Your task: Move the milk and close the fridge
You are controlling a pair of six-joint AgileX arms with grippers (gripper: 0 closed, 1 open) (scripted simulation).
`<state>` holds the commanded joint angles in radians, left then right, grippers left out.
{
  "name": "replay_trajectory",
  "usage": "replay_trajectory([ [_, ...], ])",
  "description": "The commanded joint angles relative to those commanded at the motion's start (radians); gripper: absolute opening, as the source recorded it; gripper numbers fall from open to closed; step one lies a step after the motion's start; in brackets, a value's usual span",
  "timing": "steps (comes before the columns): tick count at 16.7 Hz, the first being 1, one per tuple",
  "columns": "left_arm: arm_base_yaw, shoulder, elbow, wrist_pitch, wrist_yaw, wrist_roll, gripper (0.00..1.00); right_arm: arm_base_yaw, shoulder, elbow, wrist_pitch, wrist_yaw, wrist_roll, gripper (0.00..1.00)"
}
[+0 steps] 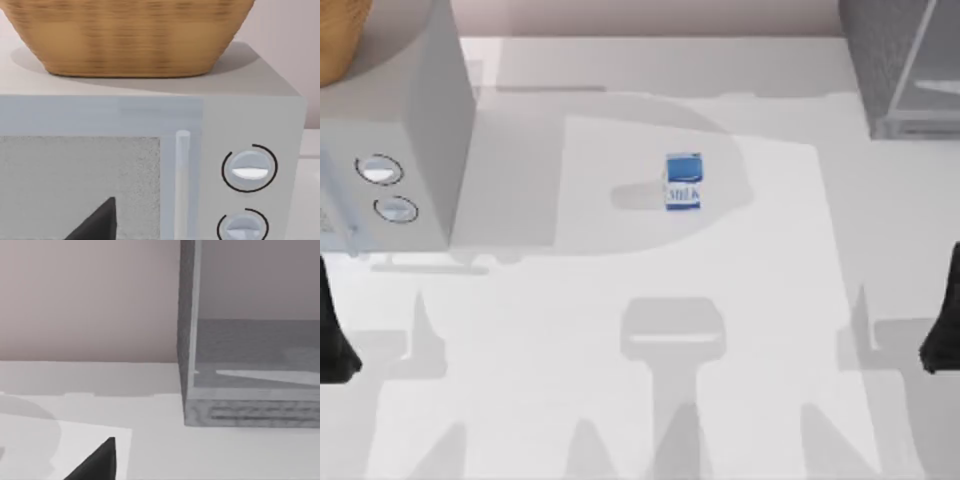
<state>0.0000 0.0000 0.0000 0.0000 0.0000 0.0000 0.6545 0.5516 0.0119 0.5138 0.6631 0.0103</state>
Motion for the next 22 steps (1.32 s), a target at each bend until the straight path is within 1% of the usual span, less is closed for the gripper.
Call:
replay_trajectory([
  [5,0.000,0.000,0.000,0.000,0.000,0.000,1.00,0.170,0.139,0.010,0.143,0.179,0.003,1.00],
  [8,0.000,0.000,0.000,0.000,0.000,0.000,1.00,0.255,0.206,0.012,0.206,0.254,0.007,1.00],
  [16,0.000,0.000,0.000,0.000,0.000,0.000,1.00,0.264,0.223,0.011,0.213,0.263,0.004,1.00],
  [19,0.000,0.000,0.000,0.000,0.000,0.000,1.00,0.250,0.304,0.028,0.218,0.258,-0.011,1.00],
  [22,0.000,0.000,0.000,0.000,0.000,0.000,1.00,0.241,0.441,0.070,0.244,0.247,-0.013,1.00],
])
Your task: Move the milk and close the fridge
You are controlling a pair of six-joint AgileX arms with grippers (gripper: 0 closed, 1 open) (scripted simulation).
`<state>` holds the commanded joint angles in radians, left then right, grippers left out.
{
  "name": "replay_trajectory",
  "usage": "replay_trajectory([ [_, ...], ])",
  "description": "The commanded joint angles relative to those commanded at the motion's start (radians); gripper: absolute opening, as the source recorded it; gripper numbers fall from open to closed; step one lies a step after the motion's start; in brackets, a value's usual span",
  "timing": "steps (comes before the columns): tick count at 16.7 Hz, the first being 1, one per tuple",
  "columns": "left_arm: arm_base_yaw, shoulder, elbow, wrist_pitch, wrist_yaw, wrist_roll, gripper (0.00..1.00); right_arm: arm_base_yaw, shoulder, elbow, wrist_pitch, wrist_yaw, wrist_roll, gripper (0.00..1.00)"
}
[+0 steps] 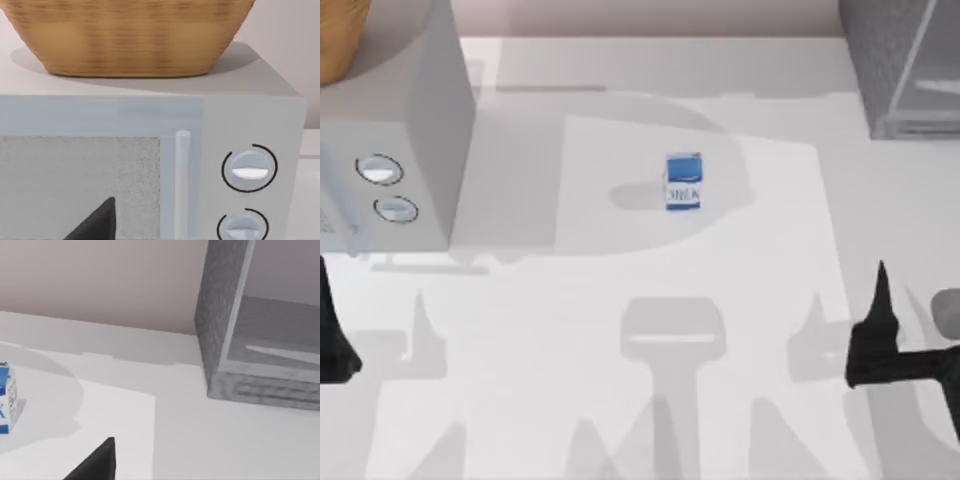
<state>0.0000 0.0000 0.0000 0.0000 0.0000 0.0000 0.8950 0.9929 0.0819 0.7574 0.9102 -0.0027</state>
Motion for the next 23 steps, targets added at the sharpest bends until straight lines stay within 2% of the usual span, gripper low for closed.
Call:
replay_trajectory([
  [14,0.000,0.000,0.000,0.000,0.000,0.000,1.00,-0.042,0.887,0.486,0.371,-0.091,0.036,1.00],
  [23,0.000,0.000,0.000,0.000,0.000,0.000,1.00,-0.117,1.326,0.807,0.594,-0.164,0.018,1.00],
])
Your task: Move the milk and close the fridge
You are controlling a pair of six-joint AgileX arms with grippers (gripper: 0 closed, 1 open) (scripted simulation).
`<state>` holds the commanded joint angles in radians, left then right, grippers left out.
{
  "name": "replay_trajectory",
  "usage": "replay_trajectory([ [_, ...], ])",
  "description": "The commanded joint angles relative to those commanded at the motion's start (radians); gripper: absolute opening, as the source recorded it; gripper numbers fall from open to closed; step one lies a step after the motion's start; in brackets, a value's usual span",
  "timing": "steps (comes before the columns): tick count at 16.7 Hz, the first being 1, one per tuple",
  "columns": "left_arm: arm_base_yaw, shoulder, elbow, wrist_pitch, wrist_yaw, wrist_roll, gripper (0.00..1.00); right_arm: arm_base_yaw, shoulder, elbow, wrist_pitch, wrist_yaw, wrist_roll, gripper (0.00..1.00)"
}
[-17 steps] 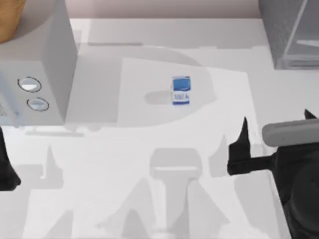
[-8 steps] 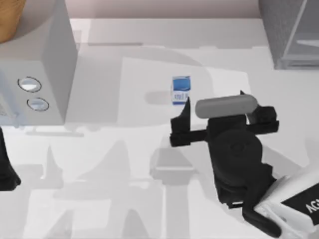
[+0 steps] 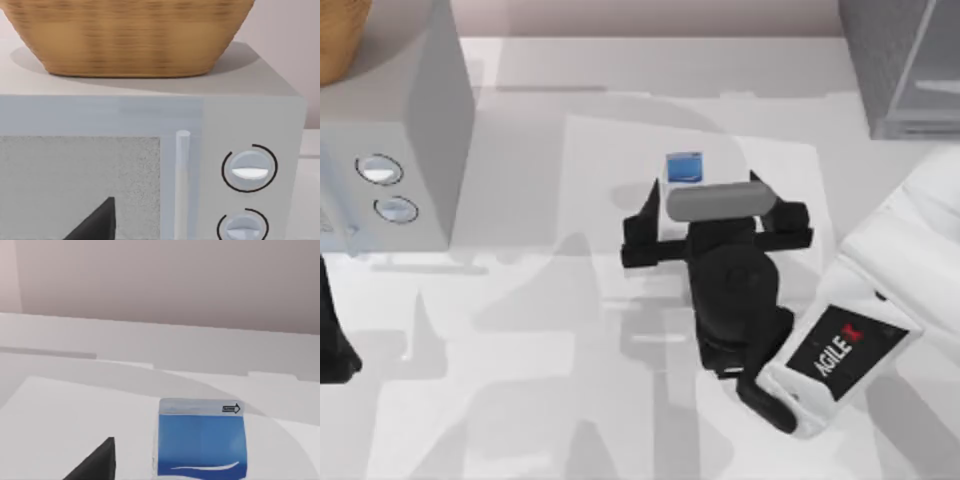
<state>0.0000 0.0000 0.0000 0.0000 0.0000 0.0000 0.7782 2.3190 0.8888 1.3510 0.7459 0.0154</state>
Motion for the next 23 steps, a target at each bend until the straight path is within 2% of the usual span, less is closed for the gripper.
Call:
replay_trajectory([
  [5,0.000,0.000,0.000,0.000,0.000,0.000,1.00,-0.012,0.144,0.120,0.090,-0.028,-0.002,1.00],
  [10,0.000,0.000,0.000,0.000,0.000,0.000,1.00,-0.013,0.154,0.128,0.097,-0.030,-0.002,1.00],
  [23,0.000,0.000,0.000,0.000,0.000,0.000,1.00,-0.075,0.203,0.279,-0.004,-0.092,-0.004,1.00],
])
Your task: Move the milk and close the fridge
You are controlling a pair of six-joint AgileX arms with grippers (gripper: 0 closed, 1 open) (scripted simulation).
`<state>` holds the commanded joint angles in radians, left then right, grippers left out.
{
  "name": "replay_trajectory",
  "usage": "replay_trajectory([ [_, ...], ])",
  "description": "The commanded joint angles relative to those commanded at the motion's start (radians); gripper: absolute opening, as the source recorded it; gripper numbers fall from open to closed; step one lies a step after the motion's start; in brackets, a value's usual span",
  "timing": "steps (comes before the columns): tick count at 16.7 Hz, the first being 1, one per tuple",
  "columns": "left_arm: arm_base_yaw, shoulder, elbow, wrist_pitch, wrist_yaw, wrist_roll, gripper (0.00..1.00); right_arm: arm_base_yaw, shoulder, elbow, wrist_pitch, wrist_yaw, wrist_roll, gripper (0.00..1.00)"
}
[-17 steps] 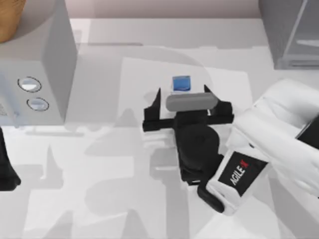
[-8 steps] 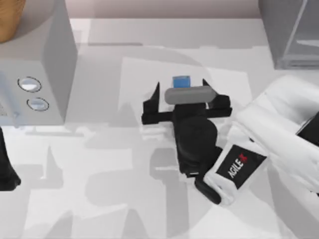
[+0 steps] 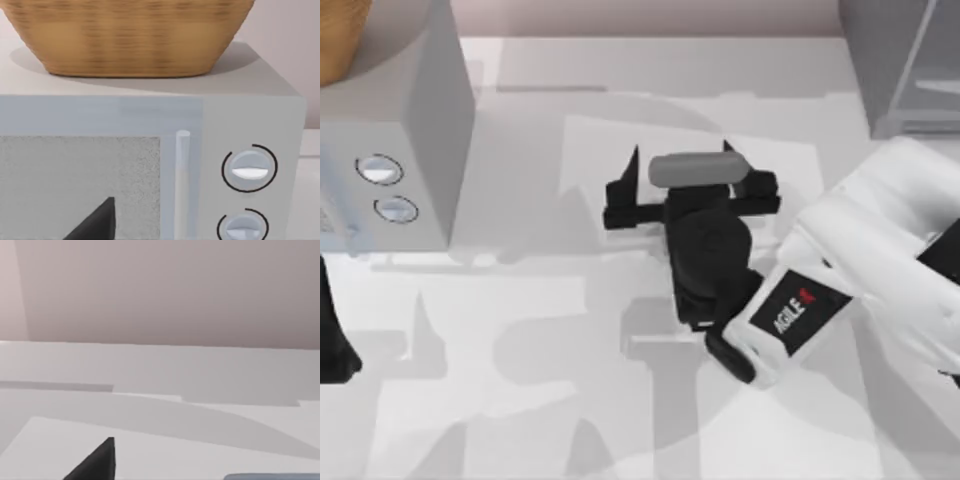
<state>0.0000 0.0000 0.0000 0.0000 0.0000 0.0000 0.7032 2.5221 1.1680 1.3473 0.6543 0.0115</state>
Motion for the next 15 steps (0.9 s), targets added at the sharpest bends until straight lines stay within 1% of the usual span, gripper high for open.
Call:
replay_trajectory([
  [13,0.000,0.000,0.000,0.000,0.000,0.000,1.00,0.000,0.000,0.000,0.000,0.000,0.000,0.02],
  [14,0.000,0.000,0.000,0.000,0.000,0.000,1.00,0.000,0.000,0.000,0.000,0.000,0.000,0.00],
  [15,0.000,0.000,0.000,0.000,0.000,0.000,1.00,0.000,0.000,0.000,0.000,0.000,0.000,0.00],
])
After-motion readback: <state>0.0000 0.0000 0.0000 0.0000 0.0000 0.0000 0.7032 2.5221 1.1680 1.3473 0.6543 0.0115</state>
